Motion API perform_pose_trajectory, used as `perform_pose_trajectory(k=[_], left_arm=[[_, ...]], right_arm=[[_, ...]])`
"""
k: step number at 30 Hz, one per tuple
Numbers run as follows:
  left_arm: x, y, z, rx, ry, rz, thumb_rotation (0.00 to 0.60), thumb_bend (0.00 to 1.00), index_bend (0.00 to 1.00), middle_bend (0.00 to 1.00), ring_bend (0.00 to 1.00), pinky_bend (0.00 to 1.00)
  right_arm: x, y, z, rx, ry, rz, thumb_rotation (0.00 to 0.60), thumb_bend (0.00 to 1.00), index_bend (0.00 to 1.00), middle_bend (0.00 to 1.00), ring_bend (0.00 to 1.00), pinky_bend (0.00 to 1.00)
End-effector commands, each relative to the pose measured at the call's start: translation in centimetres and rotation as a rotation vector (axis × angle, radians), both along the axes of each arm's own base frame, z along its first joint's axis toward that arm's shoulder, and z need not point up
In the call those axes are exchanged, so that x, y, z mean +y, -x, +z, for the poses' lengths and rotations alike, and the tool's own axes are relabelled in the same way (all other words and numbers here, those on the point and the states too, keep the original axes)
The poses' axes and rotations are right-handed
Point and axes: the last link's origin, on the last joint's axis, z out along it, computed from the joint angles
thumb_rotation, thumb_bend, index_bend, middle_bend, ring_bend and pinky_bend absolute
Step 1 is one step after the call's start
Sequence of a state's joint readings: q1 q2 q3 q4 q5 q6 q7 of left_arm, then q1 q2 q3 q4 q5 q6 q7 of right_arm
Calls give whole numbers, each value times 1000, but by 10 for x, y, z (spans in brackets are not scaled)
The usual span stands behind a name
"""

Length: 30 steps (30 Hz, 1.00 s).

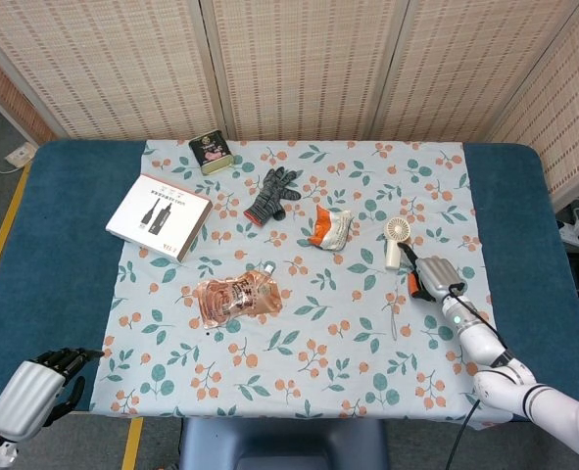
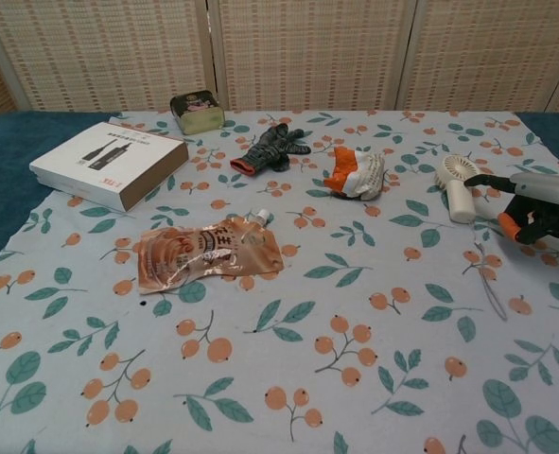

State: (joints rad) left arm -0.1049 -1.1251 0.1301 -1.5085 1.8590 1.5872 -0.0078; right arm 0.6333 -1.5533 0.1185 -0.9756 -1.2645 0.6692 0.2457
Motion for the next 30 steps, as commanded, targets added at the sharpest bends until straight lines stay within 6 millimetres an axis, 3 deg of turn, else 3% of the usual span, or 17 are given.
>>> perform_pose_trajectory(k=[1, 13, 21, 26, 30], left_arm=[[0, 0, 0, 0, 0, 0, 600, 622, 285, 358, 381, 548], [0, 0, 0, 0, -1, 0, 600, 621, 285, 358, 381, 548], [0, 0, 0, 0, 0, -1, 600, 621, 286, 358, 381, 548], [0, 0, 0, 0, 0, -2, 600, 622, 288, 358, 381, 548], [0, 0, 1, 2, -2, -2, 600, 620, 289, 358, 380, 548]], right_arm=[[0, 0, 0, 0, -1, -1, 600, 692, 4, 746, 637, 779], [-1, -3, 2, -5, 17, 18, 600, 692, 4, 746, 637, 779], [5, -13, 17, -8, 60, 90, 600, 691, 4, 746, 637, 779], [25, -16, 32, 14, 107, 145, 600, 692, 4, 746, 636, 775], [55, -13, 48, 56, 158, 178, 600, 691, 16, 746, 599, 761]])
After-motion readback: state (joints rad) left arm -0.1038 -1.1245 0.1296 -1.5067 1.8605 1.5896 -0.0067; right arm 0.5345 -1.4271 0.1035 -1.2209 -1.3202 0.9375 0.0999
